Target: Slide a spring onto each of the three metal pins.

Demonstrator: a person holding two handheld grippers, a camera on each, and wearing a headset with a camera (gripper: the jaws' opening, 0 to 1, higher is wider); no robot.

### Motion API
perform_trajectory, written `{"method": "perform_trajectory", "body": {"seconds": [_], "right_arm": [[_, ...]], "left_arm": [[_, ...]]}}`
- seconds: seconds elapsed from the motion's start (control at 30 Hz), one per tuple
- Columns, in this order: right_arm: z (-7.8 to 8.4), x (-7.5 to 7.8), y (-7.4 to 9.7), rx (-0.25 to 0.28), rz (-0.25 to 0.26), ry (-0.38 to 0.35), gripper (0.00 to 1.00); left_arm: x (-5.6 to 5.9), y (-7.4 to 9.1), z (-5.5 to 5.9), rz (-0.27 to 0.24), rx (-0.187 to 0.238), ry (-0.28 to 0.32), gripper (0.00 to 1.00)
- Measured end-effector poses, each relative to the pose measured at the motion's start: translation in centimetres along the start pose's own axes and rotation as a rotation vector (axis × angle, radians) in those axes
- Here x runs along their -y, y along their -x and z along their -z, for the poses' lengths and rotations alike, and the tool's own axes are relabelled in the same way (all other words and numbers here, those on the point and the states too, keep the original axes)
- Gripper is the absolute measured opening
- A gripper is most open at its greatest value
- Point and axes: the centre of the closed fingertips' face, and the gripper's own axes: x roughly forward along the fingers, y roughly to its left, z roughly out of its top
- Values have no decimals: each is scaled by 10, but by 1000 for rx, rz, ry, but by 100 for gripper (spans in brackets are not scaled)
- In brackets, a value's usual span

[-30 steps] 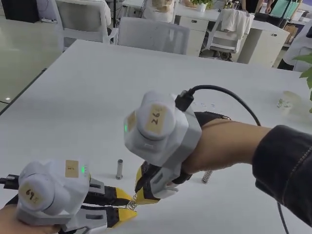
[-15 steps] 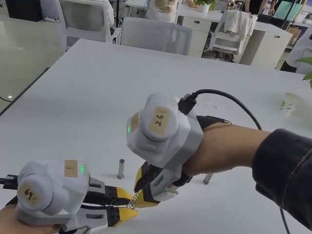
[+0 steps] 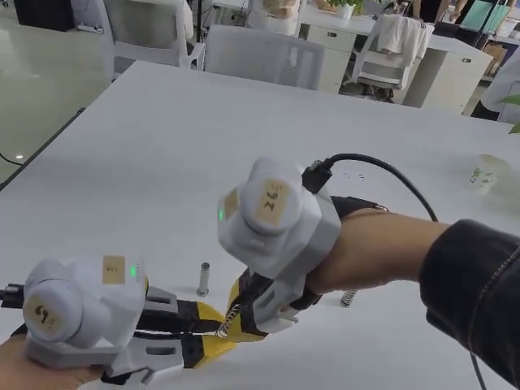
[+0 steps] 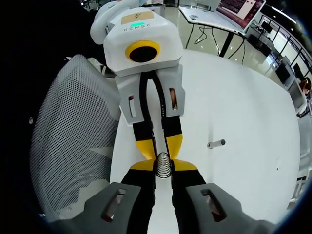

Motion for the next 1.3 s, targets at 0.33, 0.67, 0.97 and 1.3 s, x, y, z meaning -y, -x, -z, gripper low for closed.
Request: {"method": "perform_trajectory", "body": {"seconds": [0.33, 0.67, 0.97, 1.3], "right_arm": [[0, 2, 0, -1, -2, -10, 8], [0, 4, -1, -21, -2, -4, 8], [-1, 9, -2, -31, 0, 9, 8], [1, 14, 0, -44, 8, 14, 8]], "left_arm": [[-2, -1, -1, -1, 12, 5, 2], [-5, -1, 1, -8, 12, 31, 3], [-10, 4, 4, -38, 20, 69, 14], [-16, 9, 6, -71, 30, 93, 28]]}}
